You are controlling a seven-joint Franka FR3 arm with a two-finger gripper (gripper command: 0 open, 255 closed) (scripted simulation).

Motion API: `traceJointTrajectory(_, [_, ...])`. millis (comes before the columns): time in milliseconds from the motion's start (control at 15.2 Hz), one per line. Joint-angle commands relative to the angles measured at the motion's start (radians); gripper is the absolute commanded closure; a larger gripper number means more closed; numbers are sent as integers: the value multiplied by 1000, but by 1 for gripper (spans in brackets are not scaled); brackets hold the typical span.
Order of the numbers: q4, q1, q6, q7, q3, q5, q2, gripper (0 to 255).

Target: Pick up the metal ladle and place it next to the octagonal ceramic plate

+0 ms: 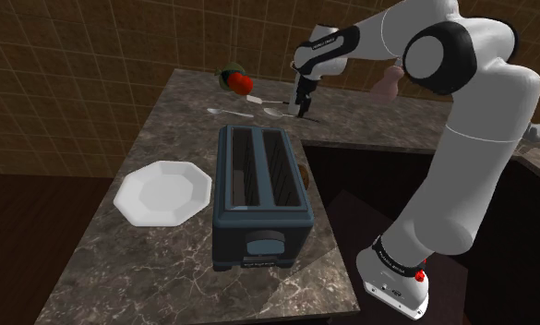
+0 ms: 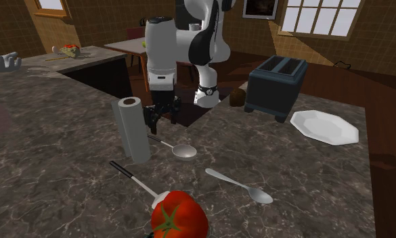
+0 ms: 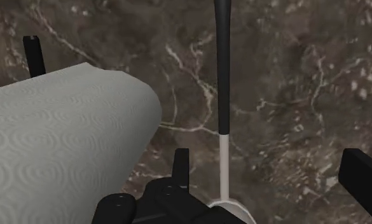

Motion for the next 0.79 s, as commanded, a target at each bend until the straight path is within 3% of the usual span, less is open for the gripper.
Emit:
traceJointTrajectory(0, [70,-24,-2,-62,21,43,67,0])
traceJointTrajectory(726, [54,-45,72,-88,43,85,132,0])
